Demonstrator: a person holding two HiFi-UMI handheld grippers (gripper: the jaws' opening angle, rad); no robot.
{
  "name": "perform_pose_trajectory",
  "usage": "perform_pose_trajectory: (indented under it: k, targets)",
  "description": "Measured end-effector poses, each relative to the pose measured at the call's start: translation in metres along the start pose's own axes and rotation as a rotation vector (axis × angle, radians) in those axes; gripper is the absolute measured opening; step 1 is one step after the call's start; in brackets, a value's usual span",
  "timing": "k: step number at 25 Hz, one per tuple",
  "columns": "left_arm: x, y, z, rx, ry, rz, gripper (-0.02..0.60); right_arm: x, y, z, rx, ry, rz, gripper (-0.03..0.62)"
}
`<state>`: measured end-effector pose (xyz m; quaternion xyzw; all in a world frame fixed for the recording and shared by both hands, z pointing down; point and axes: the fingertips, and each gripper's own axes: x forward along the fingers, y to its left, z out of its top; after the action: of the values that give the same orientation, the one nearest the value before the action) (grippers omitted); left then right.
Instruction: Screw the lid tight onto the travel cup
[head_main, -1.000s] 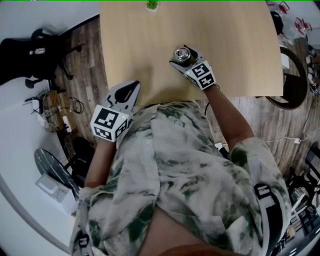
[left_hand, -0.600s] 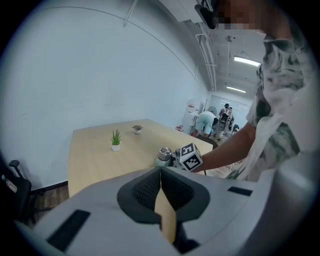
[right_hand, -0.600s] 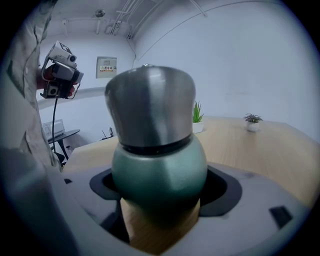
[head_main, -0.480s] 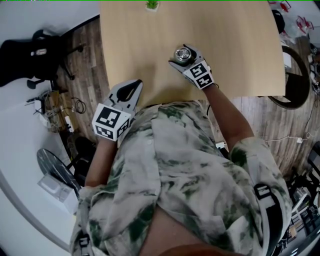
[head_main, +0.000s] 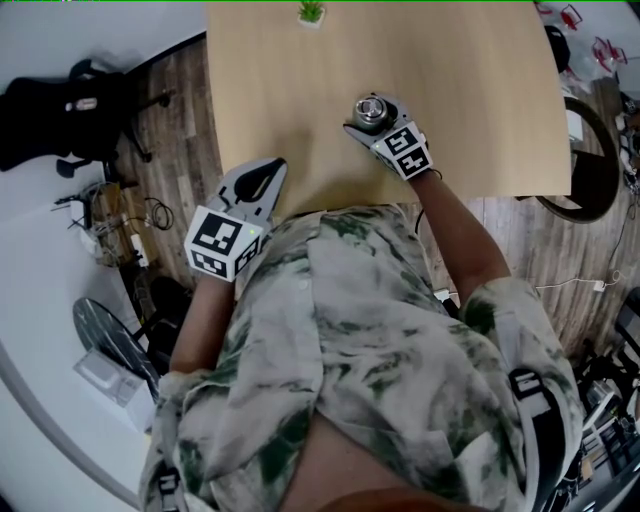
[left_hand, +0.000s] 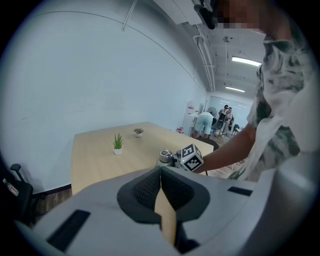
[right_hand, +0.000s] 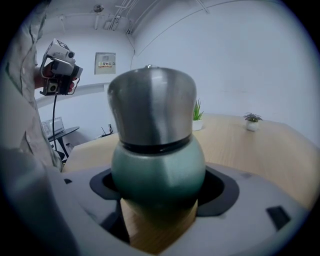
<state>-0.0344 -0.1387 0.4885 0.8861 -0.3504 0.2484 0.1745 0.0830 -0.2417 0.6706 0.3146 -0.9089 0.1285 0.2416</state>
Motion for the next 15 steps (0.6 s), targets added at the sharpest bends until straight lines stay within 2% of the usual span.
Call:
perform_pose_trajectory:
  k: [5,13,15]
  targets:
    - [-0.004,0.000,0.002,0.004,-0.019,0.008,0.025,-0.012,0.001,0.011,0.008,0.002,0.004,0.405]
    - [-0.016,0.010,0.009,0.003,-0.068,0.011,0.031,-0.033,0.017,0.054,-0.026,0.024,0.012,0.405]
    - [-0.020,0.013,0.012,0.006,-0.079,0.016,0.059,-0.039,0.023,0.067,-0.033,0.023,0.020,0.405]
